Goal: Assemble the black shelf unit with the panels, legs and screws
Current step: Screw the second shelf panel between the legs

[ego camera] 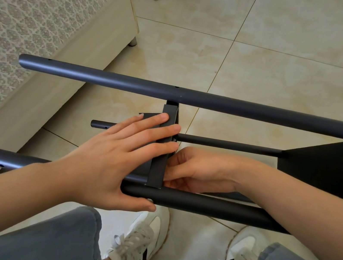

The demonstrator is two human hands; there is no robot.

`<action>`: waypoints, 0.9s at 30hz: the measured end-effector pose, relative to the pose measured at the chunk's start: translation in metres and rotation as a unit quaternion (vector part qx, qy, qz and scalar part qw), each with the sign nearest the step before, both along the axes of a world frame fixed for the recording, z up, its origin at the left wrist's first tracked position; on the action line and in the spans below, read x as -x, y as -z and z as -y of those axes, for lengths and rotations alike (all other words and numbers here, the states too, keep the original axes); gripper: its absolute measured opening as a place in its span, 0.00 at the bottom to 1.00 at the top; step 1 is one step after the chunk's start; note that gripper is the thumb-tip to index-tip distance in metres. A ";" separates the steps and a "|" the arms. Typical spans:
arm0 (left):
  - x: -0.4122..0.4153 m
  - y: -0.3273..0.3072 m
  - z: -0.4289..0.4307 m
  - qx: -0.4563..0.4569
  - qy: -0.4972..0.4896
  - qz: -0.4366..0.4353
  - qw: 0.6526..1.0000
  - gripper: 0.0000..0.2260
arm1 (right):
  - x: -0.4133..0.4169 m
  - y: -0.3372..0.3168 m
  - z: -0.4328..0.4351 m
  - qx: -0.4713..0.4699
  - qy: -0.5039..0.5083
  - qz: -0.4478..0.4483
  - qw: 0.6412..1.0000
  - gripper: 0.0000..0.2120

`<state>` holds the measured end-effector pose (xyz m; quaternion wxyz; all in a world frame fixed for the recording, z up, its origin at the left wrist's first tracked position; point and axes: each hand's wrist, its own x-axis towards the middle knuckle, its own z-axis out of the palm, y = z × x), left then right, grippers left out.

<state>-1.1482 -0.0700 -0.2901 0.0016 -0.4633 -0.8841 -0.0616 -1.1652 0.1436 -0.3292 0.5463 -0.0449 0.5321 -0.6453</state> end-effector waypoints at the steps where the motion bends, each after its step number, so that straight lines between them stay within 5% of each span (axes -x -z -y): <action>1: 0.001 0.000 0.000 0.000 -0.001 0.001 1.000 0.39 | 0.002 0.000 -0.001 -0.007 0.000 -0.006 1.000 0.11; 11: 0.037 -0.008 -0.004 0.010 -0.016 0.043 0.999 0.39 | 0.027 -0.023 -0.023 -0.085 -0.031 -0.163 0.983 0.11; 16: 0.054 -0.011 -0.007 0.031 -0.028 0.060 0.997 0.40 | 0.033 -0.034 -0.026 -0.202 -0.002 -0.290 0.935 0.07; 23: 0.058 -0.006 -0.007 0.033 -0.023 -0.019 0.999 0.37 | 0.026 -0.045 -0.032 -0.215 0.032 -0.354 0.909 0.06; 27: 0.052 -0.001 -0.006 0.031 -0.033 -0.045 0.998 0.34 | 0.016 -0.048 -0.033 -0.256 0.010 -0.431 0.865 0.09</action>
